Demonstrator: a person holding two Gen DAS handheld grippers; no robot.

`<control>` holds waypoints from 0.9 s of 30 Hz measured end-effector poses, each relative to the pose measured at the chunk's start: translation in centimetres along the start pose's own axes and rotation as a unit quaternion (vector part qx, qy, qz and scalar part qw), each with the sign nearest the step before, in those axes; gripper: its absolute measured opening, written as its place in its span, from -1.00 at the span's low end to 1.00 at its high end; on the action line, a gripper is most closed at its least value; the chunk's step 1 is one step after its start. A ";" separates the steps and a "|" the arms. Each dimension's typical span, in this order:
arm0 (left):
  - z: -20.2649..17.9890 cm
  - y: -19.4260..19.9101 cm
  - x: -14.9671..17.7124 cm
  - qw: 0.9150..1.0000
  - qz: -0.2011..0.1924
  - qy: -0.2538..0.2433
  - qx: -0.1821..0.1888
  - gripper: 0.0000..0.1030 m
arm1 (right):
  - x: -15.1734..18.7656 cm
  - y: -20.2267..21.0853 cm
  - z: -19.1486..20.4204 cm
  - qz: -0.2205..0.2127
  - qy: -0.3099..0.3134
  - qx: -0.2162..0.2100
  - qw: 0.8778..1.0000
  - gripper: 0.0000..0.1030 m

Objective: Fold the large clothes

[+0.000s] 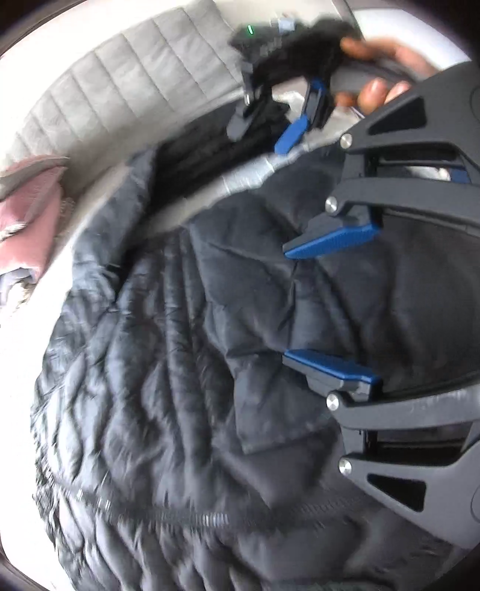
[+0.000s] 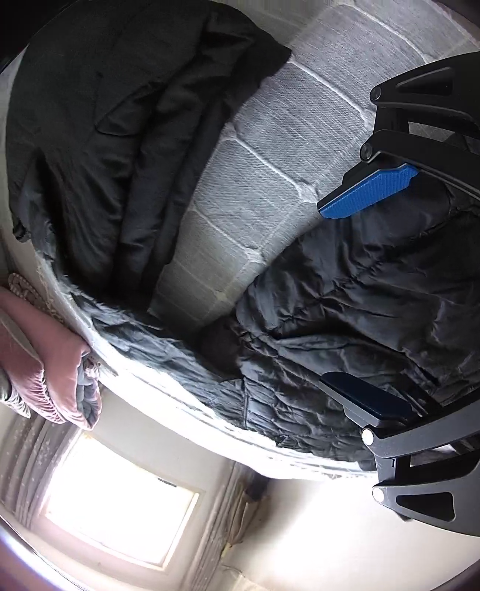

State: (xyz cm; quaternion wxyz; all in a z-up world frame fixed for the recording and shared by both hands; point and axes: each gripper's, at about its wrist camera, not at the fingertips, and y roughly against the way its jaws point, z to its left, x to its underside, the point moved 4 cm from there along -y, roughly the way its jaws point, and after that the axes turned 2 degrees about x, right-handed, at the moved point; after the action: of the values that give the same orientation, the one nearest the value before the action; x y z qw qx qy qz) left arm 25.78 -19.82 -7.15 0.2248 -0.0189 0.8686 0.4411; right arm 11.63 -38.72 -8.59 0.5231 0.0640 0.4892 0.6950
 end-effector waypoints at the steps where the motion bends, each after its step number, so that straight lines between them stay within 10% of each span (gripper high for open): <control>1: 0.6 1.6 -0.2 1.000 -0.017 0.015 0.001 0.14 | 0.0 0.1 0.2 -0.003 0.002 -0.004 1.000 0.68; 6: 6.4 8.7 -0.4 0.979 -0.125 0.102 -0.125 0.47 | -0.2 2.7 2.6 -0.070 0.044 -0.059 0.995 0.68; 10: 11.6 13.3 -0.1 0.930 -0.188 0.127 -0.290 0.54 | -0.6 3.3 3.6 -0.116 0.099 -0.032 0.988 0.68; 17: 21.4 17.0 1.1 0.880 -0.208 0.256 -0.342 0.62 | -4.5 3.9 1.8 -0.177 0.104 0.015 0.979 0.68; 21: 23.8 17.1 1.7 0.892 -0.206 0.294 -0.275 0.62 | -9.8 5.4 -1.1 -0.199 -0.029 -0.074 0.977 0.68; 27: 24.5 16.6 1.7 0.890 -0.195 0.302 -0.281 0.62 | -17.8 2.9 -3.0 -0.171 -0.096 -0.002 0.981 0.67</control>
State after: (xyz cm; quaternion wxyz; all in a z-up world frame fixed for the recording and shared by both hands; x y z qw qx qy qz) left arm 29.56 9.57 -7.76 0.0183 -0.3828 0.7135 0.5866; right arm 15.81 -54.57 -0.40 0.6790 0.0450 0.4388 0.5869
